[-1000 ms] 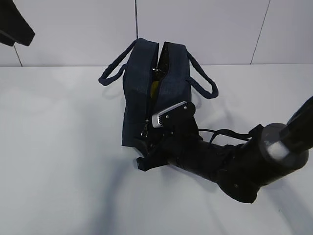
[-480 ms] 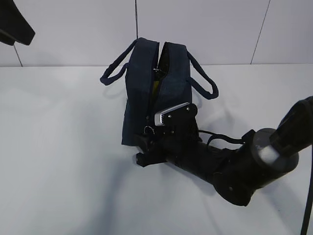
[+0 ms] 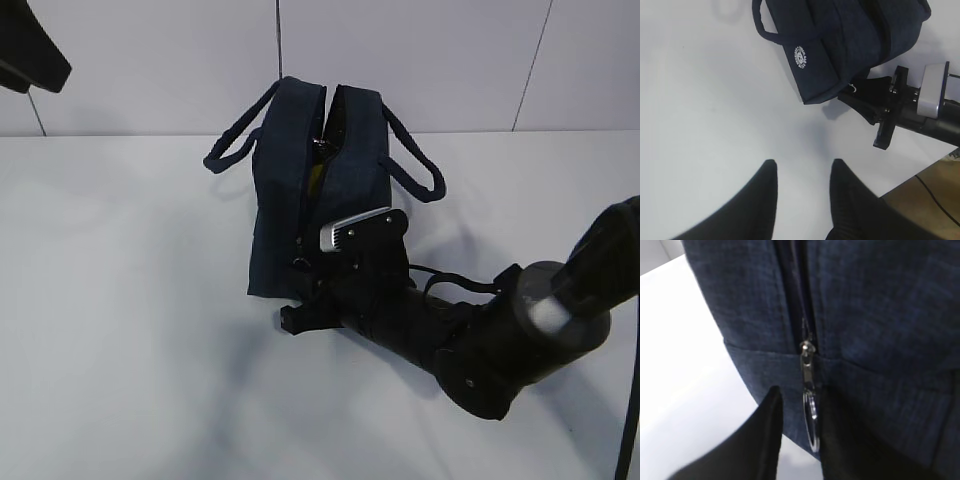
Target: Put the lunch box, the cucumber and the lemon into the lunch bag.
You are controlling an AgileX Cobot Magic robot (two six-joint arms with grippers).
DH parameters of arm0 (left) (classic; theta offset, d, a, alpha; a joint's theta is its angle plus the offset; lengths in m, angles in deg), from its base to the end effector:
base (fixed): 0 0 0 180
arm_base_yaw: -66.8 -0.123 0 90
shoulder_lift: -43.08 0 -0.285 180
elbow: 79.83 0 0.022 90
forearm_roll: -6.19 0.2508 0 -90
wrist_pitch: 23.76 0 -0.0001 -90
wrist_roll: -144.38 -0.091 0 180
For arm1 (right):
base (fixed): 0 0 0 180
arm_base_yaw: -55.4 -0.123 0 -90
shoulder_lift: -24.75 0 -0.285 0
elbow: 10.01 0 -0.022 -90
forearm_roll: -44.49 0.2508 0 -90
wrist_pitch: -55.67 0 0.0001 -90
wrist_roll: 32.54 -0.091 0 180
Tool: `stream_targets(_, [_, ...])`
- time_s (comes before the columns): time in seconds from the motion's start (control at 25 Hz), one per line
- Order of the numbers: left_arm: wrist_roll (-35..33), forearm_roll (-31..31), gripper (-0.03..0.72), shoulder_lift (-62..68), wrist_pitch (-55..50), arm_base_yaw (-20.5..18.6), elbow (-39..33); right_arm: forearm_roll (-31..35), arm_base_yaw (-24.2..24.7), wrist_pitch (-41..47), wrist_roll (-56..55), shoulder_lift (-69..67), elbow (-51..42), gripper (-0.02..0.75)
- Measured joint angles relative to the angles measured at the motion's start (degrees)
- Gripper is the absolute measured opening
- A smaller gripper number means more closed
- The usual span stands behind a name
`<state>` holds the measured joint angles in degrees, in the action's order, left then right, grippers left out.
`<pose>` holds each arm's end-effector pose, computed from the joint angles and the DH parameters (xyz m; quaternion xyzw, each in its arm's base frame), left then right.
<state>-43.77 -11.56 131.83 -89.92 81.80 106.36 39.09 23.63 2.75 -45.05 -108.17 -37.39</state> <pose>0.2699 -0.0986 0.3883 0.1694 0.9365 -0.1683 0.2568 0.3244 0.2090 0.0756 -0.1792 0.7860 0.2354 0.5428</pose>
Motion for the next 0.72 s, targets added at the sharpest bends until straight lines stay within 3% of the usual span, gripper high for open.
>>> stream_targets(0.44, [0.00, 0.00, 0.238, 0.00, -1.36, 0.00, 0.00, 0.01, 0.00, 0.00, -2.11, 0.00, 0.00, 0.001])
stream_targets(0.72, [0.00, 0.00, 0.238, 0.00, -3.54, 0.00, 0.00, -0.51, 0.00, 0.50, -2.86, 1.34, -0.22, 0.000])
